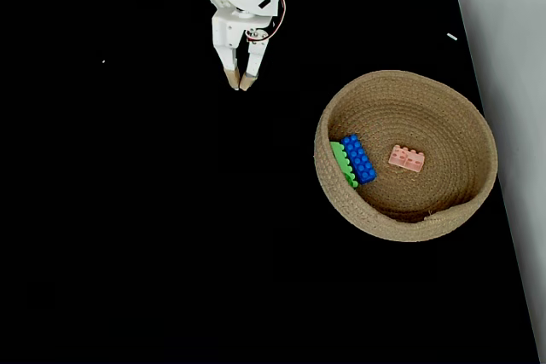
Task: Place the lego blocks in the tray
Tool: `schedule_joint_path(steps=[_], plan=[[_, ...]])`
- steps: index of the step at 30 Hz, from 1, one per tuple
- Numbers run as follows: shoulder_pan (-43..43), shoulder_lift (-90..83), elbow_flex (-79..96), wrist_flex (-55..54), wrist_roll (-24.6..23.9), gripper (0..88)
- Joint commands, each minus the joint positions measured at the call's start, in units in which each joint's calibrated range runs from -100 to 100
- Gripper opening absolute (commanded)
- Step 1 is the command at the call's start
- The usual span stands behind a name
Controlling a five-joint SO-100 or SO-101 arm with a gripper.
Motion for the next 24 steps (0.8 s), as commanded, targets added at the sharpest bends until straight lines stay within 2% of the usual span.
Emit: schedule_joint_path(steps=[1, 9, 15, 18, 24], plan=[[1.6, -13.3, 10.5, -0.1, 2.4, 0.0], [3.9, -28.6, 22.8, 8.2, 5.7, 0.0], [4.1, -37.2, 23.4, 19.0, 7.4, 0.0], [4.7, -40.3, 23.4, 25.4, 10.5, 0.0], [4.4, -41.4, 23.4, 25.5, 8.9, 0.0]])
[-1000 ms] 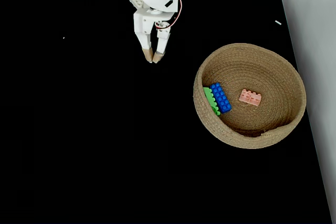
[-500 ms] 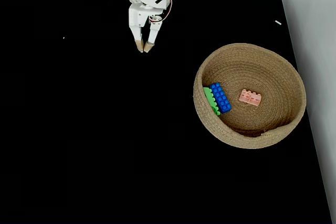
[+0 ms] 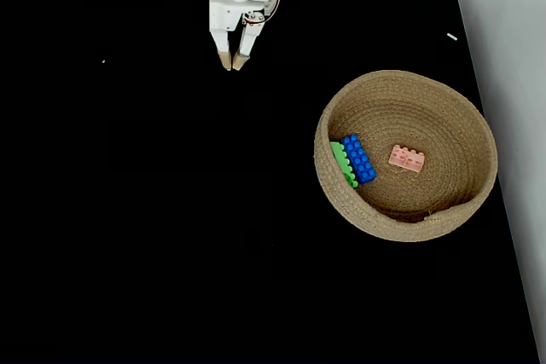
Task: Place the lego blocks in the tray
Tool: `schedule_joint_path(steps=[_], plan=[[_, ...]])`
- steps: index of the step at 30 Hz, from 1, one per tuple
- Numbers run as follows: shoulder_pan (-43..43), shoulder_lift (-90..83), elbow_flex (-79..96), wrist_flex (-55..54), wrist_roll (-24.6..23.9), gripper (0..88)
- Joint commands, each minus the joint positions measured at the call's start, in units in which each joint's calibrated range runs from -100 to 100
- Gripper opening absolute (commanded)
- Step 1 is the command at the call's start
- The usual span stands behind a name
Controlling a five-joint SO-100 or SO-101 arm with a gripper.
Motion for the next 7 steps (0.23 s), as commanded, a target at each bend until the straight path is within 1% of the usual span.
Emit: schedule_joint_path(steps=[1, 3, 4, 7], plan=[[0.1, -0.7, 0.8, 0.4, -0.9, 1.7], [0.1, -0.7, 0.8, 0.4, -3.5, 11.9], [0.1, -0.7, 0.8, 0.4, -3.9, 12.9], [0.1, -0.7, 0.8, 0.4, -3.8, 12.3]])
